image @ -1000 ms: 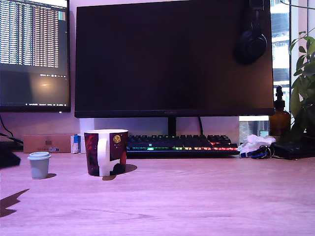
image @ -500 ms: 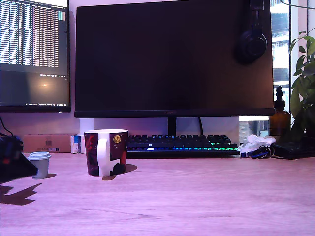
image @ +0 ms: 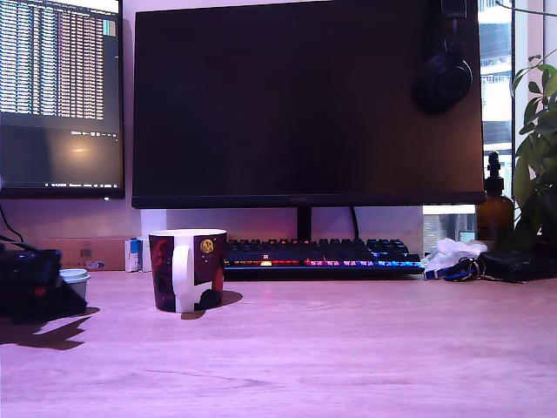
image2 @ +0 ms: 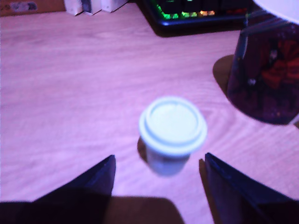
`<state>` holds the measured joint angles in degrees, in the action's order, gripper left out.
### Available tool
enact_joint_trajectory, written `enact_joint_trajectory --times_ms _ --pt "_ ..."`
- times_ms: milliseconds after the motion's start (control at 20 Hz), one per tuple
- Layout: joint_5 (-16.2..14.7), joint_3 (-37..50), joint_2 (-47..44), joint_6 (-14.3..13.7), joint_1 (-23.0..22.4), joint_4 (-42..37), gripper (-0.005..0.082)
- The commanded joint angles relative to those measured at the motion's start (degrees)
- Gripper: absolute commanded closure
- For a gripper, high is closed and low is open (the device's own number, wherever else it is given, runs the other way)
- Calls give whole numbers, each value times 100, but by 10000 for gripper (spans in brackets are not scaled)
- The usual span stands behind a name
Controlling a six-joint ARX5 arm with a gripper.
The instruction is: Pick up the coffee capsules on the table and drop them inside the coffee cup
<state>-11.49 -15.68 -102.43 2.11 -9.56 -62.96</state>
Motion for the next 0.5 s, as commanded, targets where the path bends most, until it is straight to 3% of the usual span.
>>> enact_joint_trajectory --times_ms 0,450 --pt "-2 -94 -125 -68 -22 -7 220" --pt "-2 -542 -221 -111 -22 345 221"
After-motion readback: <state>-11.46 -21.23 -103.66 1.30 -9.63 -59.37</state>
